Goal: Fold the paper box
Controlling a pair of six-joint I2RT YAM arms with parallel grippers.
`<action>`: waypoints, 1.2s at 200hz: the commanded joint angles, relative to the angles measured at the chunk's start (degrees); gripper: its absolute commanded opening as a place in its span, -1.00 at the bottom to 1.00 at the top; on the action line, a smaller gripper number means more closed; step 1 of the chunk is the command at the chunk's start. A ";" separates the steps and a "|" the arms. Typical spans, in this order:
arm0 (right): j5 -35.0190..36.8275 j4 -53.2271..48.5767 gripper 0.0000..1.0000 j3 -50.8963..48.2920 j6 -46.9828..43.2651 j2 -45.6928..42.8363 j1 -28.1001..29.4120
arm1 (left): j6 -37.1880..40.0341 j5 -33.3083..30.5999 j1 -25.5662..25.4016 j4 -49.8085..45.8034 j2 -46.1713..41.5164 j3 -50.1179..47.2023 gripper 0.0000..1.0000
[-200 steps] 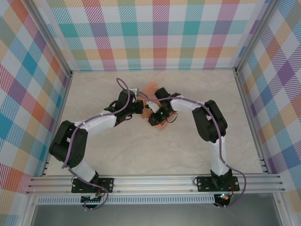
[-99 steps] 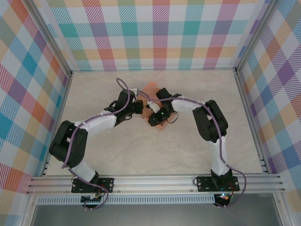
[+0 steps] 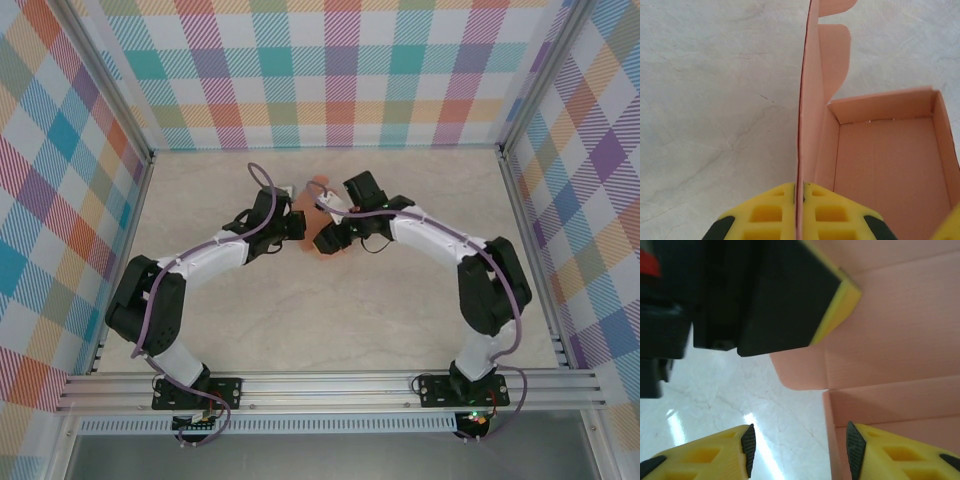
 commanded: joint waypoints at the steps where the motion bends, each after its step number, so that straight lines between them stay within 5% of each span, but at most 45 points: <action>1: 12.10 5.10 0.09 -4.85 5.94 -5.99 0.25 | -2.87 -1.19 -0.06 -3.99 0.94 1.83 -1.00; 23: 21.61 6.78 0.33 -8.51 15.55 -11.86 -0.02 | -6.40 -1.93 0.30 -3.55 0.30 1.93 -1.00; 48: 29.92 -11.67 0.48 -1.94 39.82 -11.92 -2.10 | -10.89 -0.16 1.22 -0.92 0.20 1.22 -1.00; 79: 17.49 -23.53 0.39 2.08 65.28 -9.09 -5.06 | -14.86 2.17 2.22 -0.11 0.24 0.74 -1.00; 107: 7.82 -20.71 0.62 -0.96 83.19 -7.03 -3.88 | -14.53 1.70 2.29 -0.47 0.01 0.57 -1.00; 129: 2.93 -18.70 0.71 1.22 85.19 -3.02 -2.92 | -14.11 1.53 2.26 -0.17 -0.79 0.09 -1.00; 240: 4.50 -14.56 0.64 6.14 79.02 3.88 -1.62 | -13.71 0.83 2.03 -1.14 -0.85 0.06 -1.00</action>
